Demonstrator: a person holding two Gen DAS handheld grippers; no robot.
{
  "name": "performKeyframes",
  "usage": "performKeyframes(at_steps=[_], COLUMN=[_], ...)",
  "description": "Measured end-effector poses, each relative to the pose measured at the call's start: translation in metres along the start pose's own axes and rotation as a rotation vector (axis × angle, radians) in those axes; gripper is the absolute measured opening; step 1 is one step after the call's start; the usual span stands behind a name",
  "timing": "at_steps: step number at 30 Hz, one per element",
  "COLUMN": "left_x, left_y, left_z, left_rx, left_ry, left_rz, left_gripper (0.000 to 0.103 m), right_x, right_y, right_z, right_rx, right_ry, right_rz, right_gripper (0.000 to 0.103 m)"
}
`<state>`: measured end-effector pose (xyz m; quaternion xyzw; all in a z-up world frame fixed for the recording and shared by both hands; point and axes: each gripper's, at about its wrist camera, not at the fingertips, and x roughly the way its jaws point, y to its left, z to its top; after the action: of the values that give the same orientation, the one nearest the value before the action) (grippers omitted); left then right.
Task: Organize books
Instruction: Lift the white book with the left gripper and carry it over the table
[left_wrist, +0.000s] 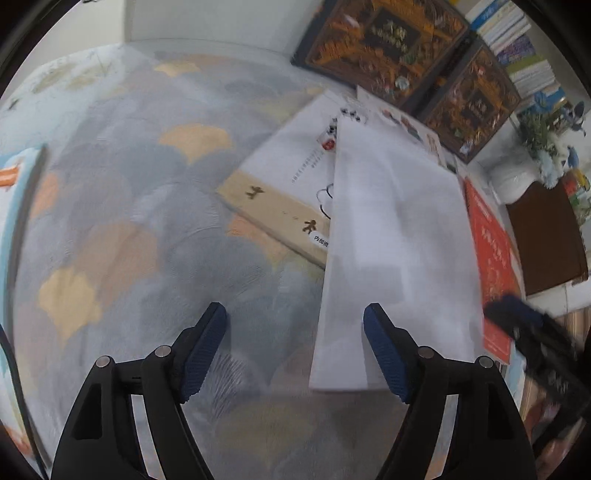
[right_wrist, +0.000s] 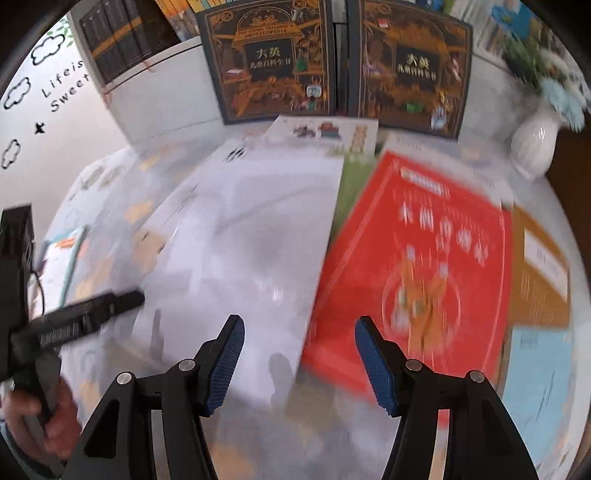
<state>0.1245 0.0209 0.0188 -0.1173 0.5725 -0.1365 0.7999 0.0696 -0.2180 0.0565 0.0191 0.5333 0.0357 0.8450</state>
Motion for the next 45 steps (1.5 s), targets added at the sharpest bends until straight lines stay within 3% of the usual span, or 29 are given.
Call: performKeyframes(at_steps=[4,6,9,11,14,19,21,26,32,40,42,45], left_x=[0.004,0.005,0.008,0.01,0.008,0.006,0.007,0.004,-0.009,-0.016,-0.02,-0.024], left_y=[-0.01,-0.012,-0.019,-0.025,-0.032,-0.01,-0.01,-0.022,-0.011,0.003,0.005,0.003], left_z=[0.004,0.006,0.009,0.004,-0.011,-0.013,-0.007,-0.002,-0.02,-0.081,-0.085,-0.084], left_rx=[0.054,0.071,0.098,0.099,0.147,0.047,0.059,0.114,0.133,0.188,0.179,0.184], left_ry=[0.001,0.009,0.037,0.088,0.076,0.092,0.103,0.075,0.108,0.23,0.205,0.183], left_rz=[-0.018,-0.049,-0.146,-0.276,-0.254,-0.351,-0.354,-0.311,-0.382,-0.476,-0.469,-0.425], left_gripper=[0.076,0.076,0.075,0.074,0.07,0.066,0.064,0.054,0.052,0.052,0.052,0.052], right_x=[0.03,0.036,0.033,0.032,0.028,0.016,0.015,0.014,0.006,-0.029,-0.025,-0.014], right_y=[0.012,0.014,0.019,0.026,0.038,0.036,0.035,0.031,0.013,0.015,0.013,0.003], right_z=[0.016,0.014,0.009,0.006,-0.006,-0.032,-0.034,-0.025,-0.029,-0.099,-0.117,-0.135], right_rx=[-0.003,0.016,0.01,-0.003,-0.027,0.012,0.019,0.075,0.155,0.166,0.183,0.222], right_ry=[0.031,0.048,0.032,0.035,0.04,0.056,0.059,0.026,0.047,0.109,0.161,0.213], right_rz=[-0.073,-0.07,-0.064,-0.046,-0.05,-0.009,0.004,-0.014,0.068,0.134,0.171,0.146], right_gripper=[0.06,0.062,0.064,0.064,0.066,0.066,0.065,0.053,0.049,0.049,0.049,0.048])
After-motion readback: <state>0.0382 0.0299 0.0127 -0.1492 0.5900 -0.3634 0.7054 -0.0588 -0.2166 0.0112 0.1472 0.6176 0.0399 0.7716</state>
